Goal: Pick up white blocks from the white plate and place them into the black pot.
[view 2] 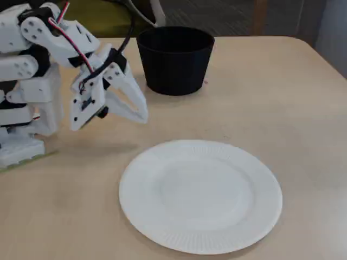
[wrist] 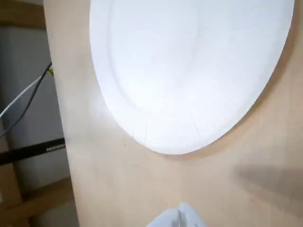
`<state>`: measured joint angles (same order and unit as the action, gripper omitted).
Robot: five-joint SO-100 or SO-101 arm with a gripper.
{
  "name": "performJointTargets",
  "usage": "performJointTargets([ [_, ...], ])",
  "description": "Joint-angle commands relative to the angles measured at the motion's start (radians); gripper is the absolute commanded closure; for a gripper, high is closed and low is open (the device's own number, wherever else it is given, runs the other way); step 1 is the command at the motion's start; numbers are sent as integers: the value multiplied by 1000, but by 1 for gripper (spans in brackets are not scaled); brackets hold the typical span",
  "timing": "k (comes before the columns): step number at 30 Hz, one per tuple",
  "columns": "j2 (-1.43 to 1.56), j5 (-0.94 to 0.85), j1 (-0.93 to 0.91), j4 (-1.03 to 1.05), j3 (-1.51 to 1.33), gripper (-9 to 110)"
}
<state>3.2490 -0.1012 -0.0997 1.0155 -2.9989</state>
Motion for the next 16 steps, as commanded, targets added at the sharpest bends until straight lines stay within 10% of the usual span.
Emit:
performJointTargets([
  [1,5,2,-12,2,5,104],
  [16,5,0,-8,-12,2,104],
])
